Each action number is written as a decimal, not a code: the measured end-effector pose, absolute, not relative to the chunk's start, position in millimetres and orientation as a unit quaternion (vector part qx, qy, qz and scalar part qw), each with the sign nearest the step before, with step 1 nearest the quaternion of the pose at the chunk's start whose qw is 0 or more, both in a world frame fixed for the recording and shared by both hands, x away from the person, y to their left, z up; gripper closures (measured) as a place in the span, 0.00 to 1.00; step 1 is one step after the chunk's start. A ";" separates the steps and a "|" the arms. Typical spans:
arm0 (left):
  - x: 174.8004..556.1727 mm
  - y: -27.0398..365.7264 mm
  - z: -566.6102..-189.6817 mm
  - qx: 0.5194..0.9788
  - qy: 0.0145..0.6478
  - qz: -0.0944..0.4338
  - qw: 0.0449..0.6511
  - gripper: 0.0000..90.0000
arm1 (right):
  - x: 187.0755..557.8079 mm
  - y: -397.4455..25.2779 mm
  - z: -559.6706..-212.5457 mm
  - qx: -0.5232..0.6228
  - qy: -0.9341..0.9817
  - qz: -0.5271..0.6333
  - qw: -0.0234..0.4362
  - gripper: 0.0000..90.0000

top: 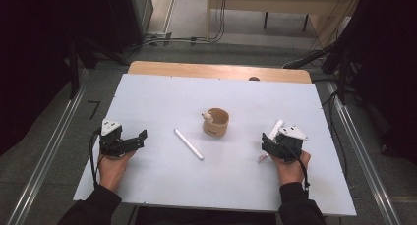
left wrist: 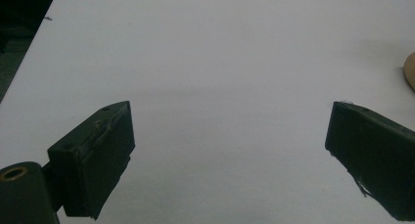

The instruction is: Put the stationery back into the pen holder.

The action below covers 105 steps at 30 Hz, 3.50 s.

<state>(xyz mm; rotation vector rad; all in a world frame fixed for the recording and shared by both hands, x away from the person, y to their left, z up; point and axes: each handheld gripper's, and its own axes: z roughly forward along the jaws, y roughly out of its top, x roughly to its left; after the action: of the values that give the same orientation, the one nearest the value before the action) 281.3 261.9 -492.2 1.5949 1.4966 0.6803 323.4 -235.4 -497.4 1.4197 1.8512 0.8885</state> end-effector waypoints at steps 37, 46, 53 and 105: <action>281.4 262.1 -492.1 0.634 0.595 0.271 0.413 0.05 | 343.6 -231.2 -507.3 0.605 0.687 0.294 0.276 0.44; 281.3 261.8 -492.0 0.634 0.595 0.271 0.413 0.05 | 343.2 -231.6 -507.3 0.606 0.685 0.299 0.272 0.56; 281.5 262.1 -492.1 0.634 0.595 0.271 0.413 0.05 | 342.8 -230.7 -507.2 0.600 0.689 0.304 0.270 0.72; 278.3 210.0 -473.8 0.667 0.545 0.207 0.464 0.05 | 316.2 -215.9 -469.1 0.503 0.733 0.399 0.225 0.77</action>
<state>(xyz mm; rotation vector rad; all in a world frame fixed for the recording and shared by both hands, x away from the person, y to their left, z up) 278.3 210.0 -473.8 1.6385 1.3380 0.5097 316.2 -215.9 -469.1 1.3884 2.0207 1.1008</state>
